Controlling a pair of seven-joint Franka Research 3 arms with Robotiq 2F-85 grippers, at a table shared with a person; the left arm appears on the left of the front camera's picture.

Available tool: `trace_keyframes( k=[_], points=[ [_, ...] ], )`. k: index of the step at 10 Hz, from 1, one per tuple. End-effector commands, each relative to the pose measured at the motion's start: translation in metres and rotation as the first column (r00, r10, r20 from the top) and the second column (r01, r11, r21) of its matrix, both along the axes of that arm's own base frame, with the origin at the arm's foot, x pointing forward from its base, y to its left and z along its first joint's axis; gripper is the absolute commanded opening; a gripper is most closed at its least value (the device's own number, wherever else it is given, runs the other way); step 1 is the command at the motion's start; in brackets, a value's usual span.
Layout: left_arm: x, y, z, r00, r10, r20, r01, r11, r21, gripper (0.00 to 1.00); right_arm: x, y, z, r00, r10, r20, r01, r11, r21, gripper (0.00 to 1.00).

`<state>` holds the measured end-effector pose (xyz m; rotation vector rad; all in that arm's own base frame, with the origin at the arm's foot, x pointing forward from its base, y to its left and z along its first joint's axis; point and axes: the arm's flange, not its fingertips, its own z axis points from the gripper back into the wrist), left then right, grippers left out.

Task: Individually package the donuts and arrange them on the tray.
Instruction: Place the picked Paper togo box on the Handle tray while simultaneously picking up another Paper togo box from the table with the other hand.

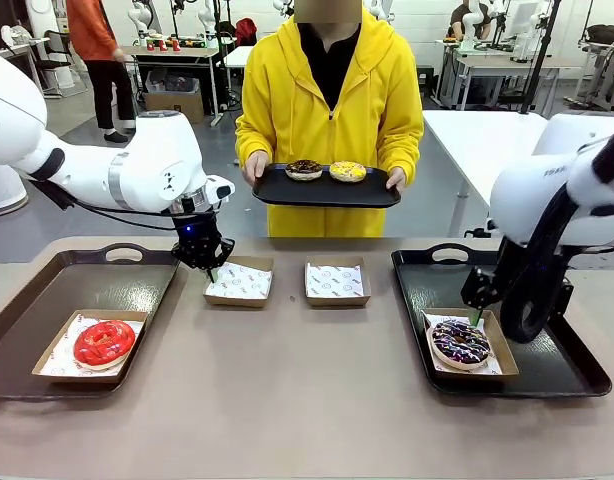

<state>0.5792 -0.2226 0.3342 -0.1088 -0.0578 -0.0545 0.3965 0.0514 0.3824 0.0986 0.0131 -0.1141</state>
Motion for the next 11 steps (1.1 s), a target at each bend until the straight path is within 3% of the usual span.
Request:
trace_keyframes(
  k=[1,4,7,10,11],
  points=[
    [-0.006,-0.004,0.040,0.999,-0.034,-0.037,0.033,0.999,-0.040,0.00,-0.033,-0.035,0.038,0.997,-0.003,0.080,-0.016,0.973,0.232,1.00],
    [-0.012,-0.019,0.110,0.998,-0.064,-0.002,0.064,0.998,-0.017,0.00,-0.064,-0.110,0.077,0.981,-0.091,0.173,-0.029,0.806,0.592,1.00],
    [-0.009,-0.035,0.162,0.996,-0.077,0.038,0.077,0.997,-0.008,0.00,-0.088,-0.182,0.086,0.942,-0.209,0.261,-0.080,0.616,0.784,1.00],
    [0.005,-0.042,0.178,0.998,-0.054,0.043,0.054,0.999,-0.001,0.00,-0.092,-0.224,0.064,0.933,-0.267,0.242,-0.072,0.519,0.852,1.00],
    [0.021,-0.045,0.179,0.998,-0.054,0.026,0.054,0.999,0.007,0.00,-0.093,-0.231,0.053,0.944,-0.235,0.231,-0.075,0.529,0.845,1.00]
  ],
)
